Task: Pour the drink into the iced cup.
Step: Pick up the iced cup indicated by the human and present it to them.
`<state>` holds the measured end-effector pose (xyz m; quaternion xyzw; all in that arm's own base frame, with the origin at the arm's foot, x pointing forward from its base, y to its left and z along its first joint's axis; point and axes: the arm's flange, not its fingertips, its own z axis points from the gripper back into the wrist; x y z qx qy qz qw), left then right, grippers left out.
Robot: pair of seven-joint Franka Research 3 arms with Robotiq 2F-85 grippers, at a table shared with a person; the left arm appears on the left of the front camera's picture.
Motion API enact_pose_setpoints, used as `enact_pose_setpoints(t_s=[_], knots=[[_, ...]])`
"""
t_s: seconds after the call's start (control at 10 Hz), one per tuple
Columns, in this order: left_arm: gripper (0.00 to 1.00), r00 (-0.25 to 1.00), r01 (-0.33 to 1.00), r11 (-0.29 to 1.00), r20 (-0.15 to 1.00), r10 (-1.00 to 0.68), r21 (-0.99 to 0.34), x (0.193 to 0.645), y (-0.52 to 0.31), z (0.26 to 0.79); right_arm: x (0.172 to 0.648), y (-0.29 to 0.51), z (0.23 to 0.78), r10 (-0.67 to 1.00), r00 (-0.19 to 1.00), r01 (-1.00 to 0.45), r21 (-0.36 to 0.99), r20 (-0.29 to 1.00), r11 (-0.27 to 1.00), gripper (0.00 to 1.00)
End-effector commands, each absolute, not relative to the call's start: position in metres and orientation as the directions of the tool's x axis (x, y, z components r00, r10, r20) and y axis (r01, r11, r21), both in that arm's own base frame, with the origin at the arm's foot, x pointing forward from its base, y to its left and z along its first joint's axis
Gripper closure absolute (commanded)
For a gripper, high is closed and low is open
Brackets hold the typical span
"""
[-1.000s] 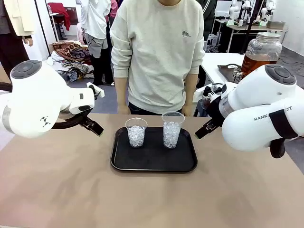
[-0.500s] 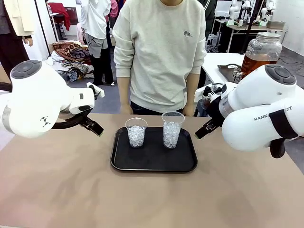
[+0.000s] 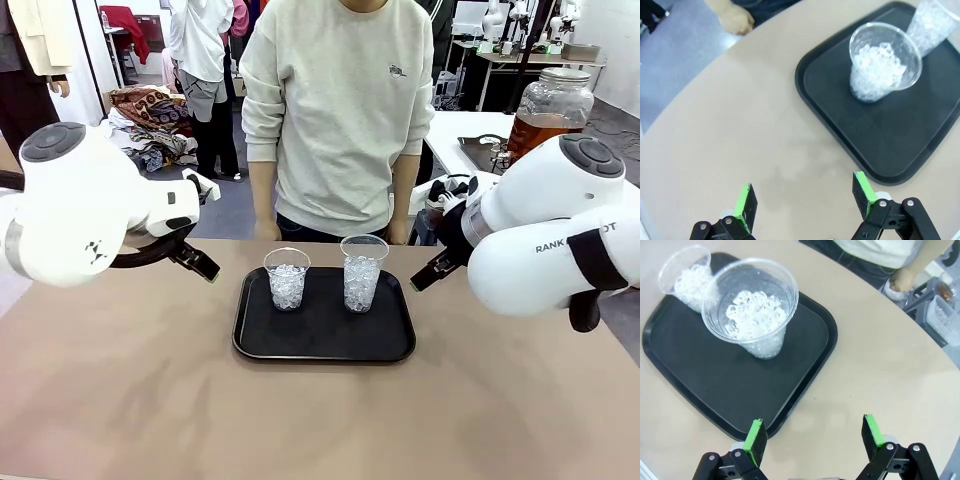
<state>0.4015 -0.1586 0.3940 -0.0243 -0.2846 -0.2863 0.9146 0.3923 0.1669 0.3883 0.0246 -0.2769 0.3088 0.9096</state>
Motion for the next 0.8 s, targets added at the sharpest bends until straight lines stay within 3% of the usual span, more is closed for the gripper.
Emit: enact_pose_setpoints(t_s=[0.0,0.2,0.7], knots=[[0.00,0.679,0.538,0.839,0.548,-0.489,0.082,0.404,-0.154,0.424,0.395,0.158,0.423,0.496,0.690,-0.569,-0.029,0.527,0.822,0.00],[0.00,0.697,0.525,0.850,0.554,-0.456,0.040,0.406,-0.148,0.444,0.396,0.145,0.448,0.433,0.732,-0.553,0.089,0.526,0.828,0.00],[0.00,0.807,0.471,0.806,0.545,-0.229,-0.358,0.410,-0.115,0.467,0.401,0.101,0.478,0.244,0.840,-0.471,0.428,0.485,0.772,0.00]])
